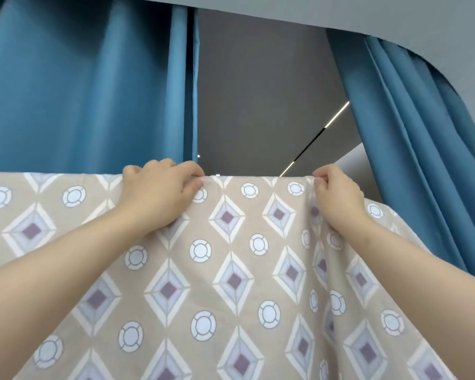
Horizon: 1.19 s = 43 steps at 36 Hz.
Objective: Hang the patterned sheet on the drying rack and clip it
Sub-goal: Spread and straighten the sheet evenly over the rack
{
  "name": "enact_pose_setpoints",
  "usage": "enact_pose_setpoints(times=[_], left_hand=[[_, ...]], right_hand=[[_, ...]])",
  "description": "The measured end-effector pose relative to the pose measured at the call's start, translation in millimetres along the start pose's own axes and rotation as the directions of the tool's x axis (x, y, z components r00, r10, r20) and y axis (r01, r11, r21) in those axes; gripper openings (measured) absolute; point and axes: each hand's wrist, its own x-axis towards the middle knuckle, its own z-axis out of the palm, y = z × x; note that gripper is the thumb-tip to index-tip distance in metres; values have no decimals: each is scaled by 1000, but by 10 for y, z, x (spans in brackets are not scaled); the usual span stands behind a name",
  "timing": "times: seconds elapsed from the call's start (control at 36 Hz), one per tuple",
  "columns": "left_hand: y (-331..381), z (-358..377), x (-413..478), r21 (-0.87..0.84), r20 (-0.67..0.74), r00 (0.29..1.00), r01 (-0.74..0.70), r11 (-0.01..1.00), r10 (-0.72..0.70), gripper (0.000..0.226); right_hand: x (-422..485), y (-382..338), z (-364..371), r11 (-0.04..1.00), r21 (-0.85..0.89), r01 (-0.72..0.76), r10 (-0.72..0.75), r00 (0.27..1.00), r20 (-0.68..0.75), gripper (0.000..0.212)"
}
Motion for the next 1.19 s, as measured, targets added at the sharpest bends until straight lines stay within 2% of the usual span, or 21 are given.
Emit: enact_pose_setpoints(times=[0.08, 0.25, 0.39, 0.44, 0.53, 0.58, 0.64, 0.69, 0.78, 0.83, 0.89, 0.94, 1.0, 1.11, 1.19], left_hand=[[-3, 67, -15, -17, -37, 999, 11, 1000, -11, 25], [-35, 100, -72, -19, -113, 994, -3, 1000, 1, 25], [-45, 88, -65, -16, -118, 993, 22, 1000, -24, 26], [-79, 59, -70, -32, -120, 992, 39, 999, -43, 25], [-115, 40, -79, -42, -122, 992, 37, 998, -42, 21], [-115, 31, -88, -57, -128, 991, 41, 998, -48, 20], [-104, 27, -95, -62, -138, 989, 47, 997, -55, 21], [-77, 16, -96, -78, -141, 988, 46, 996, -57, 22], [-40, 16, -97, -102, -115, 992, 30, 994, -41, 18], [-32, 19, -87, -100, -92, 994, 41, 994, -50, 16], [-59, 3, -71, -92, -87, 993, 67, 994, -75, 18], [-106, -35, -52, -135, -110, 990, 78, 988, -93, 21], [-152, -88, -52, -181, -123, 989, 56, 982, -79, 25], [-266, -179, -98, -157, -76, 997, -27, 987, 15, 31], [-507, -326, -107, -126, -79, 995, 53, 991, -63, 30]], right_hand=[[70, 60, -58, 998, 57, -1, 0, 1000, 13, 26], [192, 126, -134, 993, -79, 93, -86, 993, 86, 21], [184, 201, -111, 989, -85, -119, 133, 976, 171, 27], [173, 277, -108, 990, 2, -142, 138, 966, 220, 39], [154, 303, -130, 939, 237, -250, 183, 945, 271, 35], [172, 292, -148, 907, 296, -298, 215, 935, 282, 28], [222, 289, -157, 899, 308, -310, 239, 939, 248, 32], [258, 280, -158, 940, 222, -258, 220, 959, 180, 37], [234, 255, -156, 982, -111, -156, 155, 988, -18, 34], [205, 202, -131, 974, -156, -165, 150, 983, -102, 24], [157, 74, -102, 976, -98, -195, 189, 980, -65, 31], [79, -130, -70, 996, -23, -89, 89, 996, -8, 43], [-18, -407, 4, 996, 43, 74, -76, 996, 53, 37], [-261, -1005, 259, 956, 66, 285, -292, 927, 234, 27], [-375, -1357, 372, 946, 183, 266, -313, 894, 320, 26]])
